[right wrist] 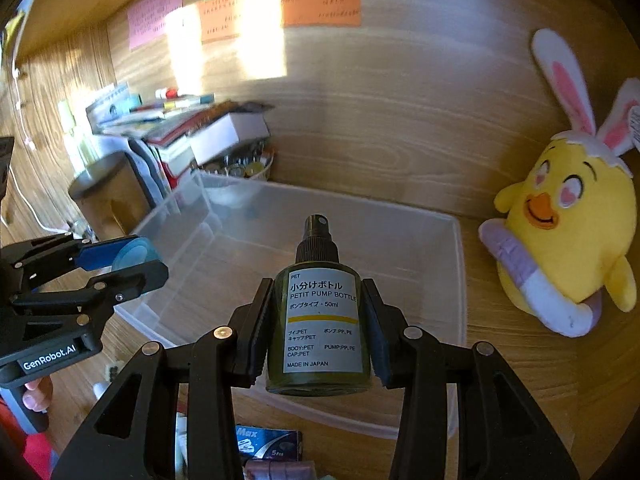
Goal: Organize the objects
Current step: 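Carry both items over the clear box and release them inside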
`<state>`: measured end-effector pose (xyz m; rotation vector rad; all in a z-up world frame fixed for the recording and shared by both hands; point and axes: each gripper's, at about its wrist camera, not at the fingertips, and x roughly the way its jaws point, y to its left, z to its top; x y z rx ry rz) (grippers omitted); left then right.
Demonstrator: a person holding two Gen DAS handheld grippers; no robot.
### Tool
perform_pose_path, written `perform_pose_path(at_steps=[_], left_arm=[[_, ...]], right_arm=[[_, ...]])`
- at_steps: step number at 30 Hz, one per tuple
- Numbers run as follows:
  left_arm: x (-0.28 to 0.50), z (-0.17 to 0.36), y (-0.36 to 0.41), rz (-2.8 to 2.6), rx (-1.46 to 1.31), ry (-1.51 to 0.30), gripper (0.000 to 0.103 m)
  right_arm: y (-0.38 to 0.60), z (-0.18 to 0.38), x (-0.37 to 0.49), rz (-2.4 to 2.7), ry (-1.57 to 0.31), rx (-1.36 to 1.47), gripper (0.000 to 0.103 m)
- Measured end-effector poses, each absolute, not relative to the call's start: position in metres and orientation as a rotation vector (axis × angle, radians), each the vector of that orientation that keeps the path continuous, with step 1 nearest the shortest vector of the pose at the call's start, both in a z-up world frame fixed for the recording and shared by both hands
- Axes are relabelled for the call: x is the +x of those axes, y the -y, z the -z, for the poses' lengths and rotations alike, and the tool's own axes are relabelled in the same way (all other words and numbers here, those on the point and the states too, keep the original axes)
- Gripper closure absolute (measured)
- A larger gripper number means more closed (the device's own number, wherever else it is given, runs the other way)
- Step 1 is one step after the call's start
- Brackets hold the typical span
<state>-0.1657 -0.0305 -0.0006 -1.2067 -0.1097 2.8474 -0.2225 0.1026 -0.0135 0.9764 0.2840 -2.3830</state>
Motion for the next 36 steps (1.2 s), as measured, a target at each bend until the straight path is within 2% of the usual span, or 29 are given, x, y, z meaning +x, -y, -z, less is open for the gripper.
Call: perform_pose_path(at_steps=[22,24,26,31,36], left_arm=[[-0.194,0.012,0.024,-2.751,-1.313,0.068,0.062],[-0.192,0.010,0.024,-2.761,-1.302,0.059,0.055],[-0.186,0.004,0.025,-2.782,-1.272,0.051,0.047],[-0.170,-0.011,0.027,-2.819,-1.195,0.042,0.037],[-0.146,-0.024,0.031,-2.856,-1.119,0.046,0.018]], right_arm=[[-0.083,0.043,-0.241,2.358,-0.406,1.082,0.065],[-0.083,0.042,-0.240,2.366,-0.418,1.081,0.061],[-0.085,0.040,-0.237,2.379,-0.426,1.069,0.048],[-0.091,0.032,-0.225,2.403,-0.439,1.025,0.045],[-0.098,0.021,-0.208,2.414,-0.430,0.977,0.039]])
